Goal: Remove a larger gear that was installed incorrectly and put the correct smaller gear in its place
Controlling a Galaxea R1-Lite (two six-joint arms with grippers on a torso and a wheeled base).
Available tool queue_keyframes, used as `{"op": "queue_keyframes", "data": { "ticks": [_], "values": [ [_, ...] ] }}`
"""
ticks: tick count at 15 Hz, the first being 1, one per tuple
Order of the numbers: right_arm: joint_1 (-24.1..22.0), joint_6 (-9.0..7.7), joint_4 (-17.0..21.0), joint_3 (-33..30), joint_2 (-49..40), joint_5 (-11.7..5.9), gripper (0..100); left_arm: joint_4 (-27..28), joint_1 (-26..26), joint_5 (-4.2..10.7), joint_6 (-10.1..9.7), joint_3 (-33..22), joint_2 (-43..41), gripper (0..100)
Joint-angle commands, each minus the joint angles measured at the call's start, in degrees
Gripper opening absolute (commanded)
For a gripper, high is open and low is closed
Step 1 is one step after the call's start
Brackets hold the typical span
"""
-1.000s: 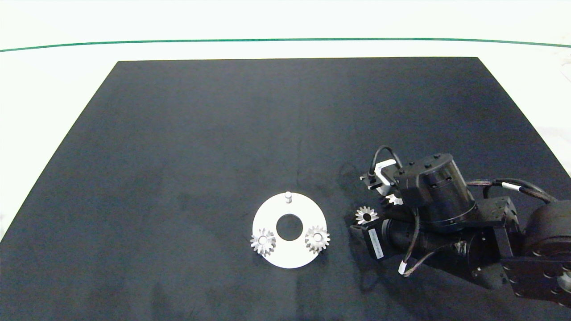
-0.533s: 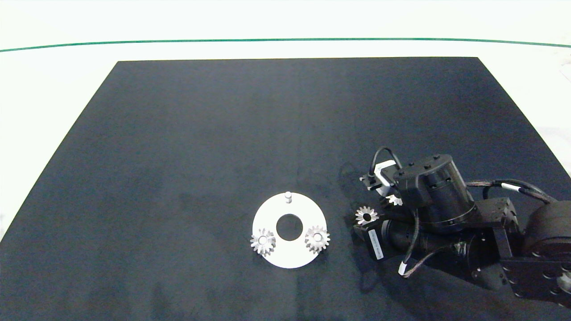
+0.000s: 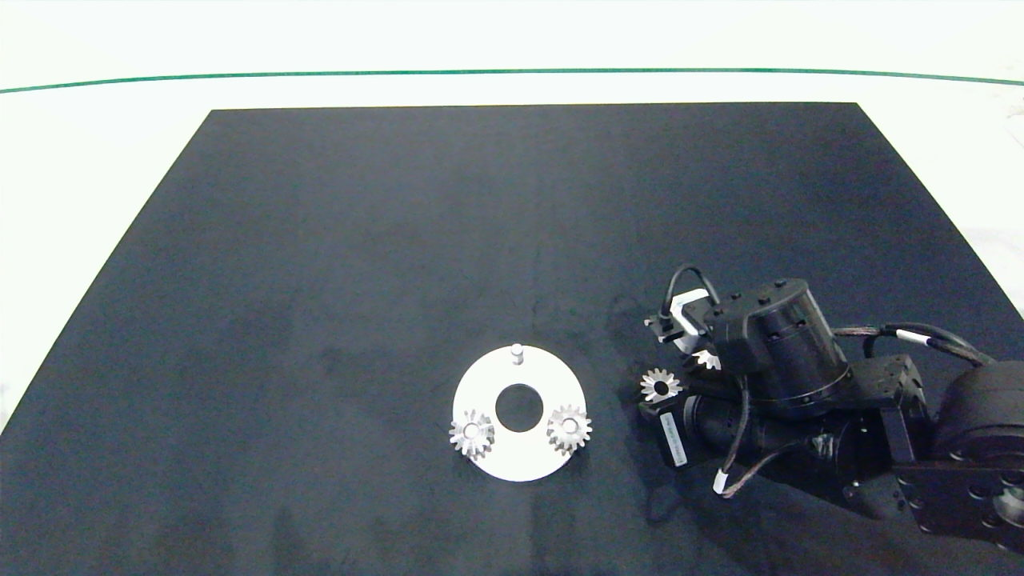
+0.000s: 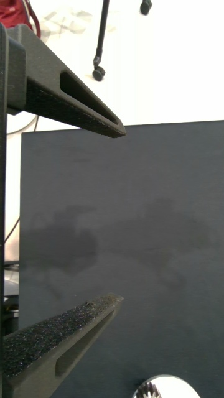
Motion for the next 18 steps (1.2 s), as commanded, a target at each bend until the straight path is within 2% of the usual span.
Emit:
{"op": "queue_keyframes", "data": {
  "ticks": [1, 6, 9, 11, 14, 16, 18],
  "values": [
    [0.0, 0.04, -0.5, 0.2, 0.2, -0.25, 31, 0.3, 0.0, 0.03, 0.06, 0.0, 0.0, 100],
    [2.0, -0.49, 0.0, 0.7, -1.8, -0.51, 22, 0.3, 0.0, 0.03, 0.06, 0.0, 0.0, 100],
    [4.3, -0.75, 0.4, 0.9, -4.2, -0.6, 22, 0.3, 0.1, 0.03, 0.15, 0.0, -0.1, 100],
    [6.7, -0.84, 0.3, -1.3, -3.6, -0.6, 22, 0.3, 0.1, 0.03, 0.42, 0.0, -0.6, 100],
    [6.9, -1.28, 0.1, -3.9, -2.3, -0.6, 22, 0.3, 0.1, 0.03, 0.42, 0.0, -0.7, 100],
    [6.8, -2.24, -0.2, -8.1, -0.3, -0.6, 22, 0.3, 0.1, 0.03, 0.5, 0.0, -0.7, 100],
    [6.9, -2.33, -0.3, -10.6, 0.5, -0.43, 22, 0.3, 0.1, 0.03, 0.5, 0.0, -0.7, 100]
  ]
}}
